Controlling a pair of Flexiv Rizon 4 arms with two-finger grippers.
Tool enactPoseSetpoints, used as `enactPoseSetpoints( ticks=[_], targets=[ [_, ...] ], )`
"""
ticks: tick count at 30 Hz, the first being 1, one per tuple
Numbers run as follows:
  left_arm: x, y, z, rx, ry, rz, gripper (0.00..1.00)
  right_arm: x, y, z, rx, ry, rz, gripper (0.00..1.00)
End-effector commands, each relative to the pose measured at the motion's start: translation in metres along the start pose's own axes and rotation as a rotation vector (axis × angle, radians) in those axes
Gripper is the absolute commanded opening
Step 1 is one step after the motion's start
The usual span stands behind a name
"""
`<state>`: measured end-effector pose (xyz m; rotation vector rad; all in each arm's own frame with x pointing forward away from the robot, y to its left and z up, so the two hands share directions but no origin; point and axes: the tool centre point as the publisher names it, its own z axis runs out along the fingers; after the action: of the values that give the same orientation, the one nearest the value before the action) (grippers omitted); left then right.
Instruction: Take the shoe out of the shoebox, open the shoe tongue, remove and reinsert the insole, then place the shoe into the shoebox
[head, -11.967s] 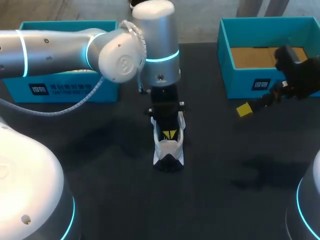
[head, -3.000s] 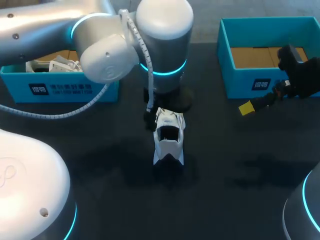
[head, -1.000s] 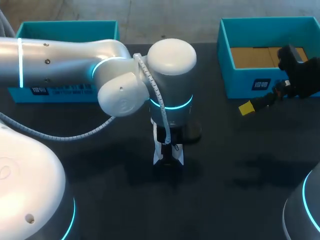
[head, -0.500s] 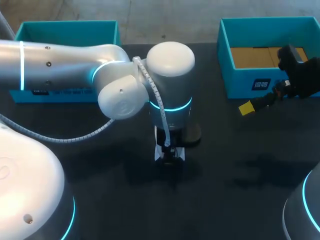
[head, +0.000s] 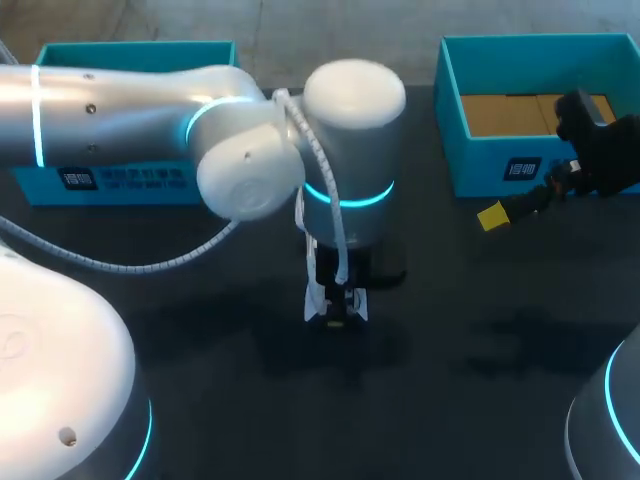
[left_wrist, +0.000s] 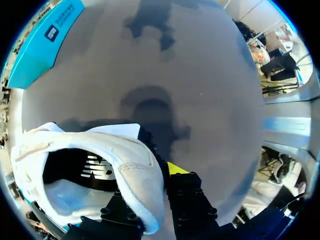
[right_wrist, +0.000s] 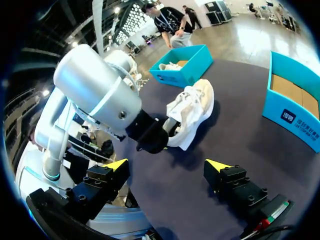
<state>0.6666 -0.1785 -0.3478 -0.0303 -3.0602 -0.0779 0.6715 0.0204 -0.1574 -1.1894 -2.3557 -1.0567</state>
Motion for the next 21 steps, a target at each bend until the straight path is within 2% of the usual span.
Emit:
enactPoseSetpoints(
  ticks=[1, 9, 21],
  targets=[
    [-0.001, 0.01, -0.039, 0.013, 0.017, -0.022, 0.0, 0.0, 0.001, 0.001, 0.002, -0.002, 0.002, 1.0],
    [-0.006, 0.019, -0.082, 0.027, 0.057, -0.037, 0.0, 0.0, 0.001, 0.001, 0.002, -0.002, 0.002, 1.0],
    [-0.011, 0.029, -0.141, 0.029, 0.044, -0.006, 0.0, 0.0, 0.001, 0.001, 0.002, -0.002, 0.002, 1.0]
  ],
)
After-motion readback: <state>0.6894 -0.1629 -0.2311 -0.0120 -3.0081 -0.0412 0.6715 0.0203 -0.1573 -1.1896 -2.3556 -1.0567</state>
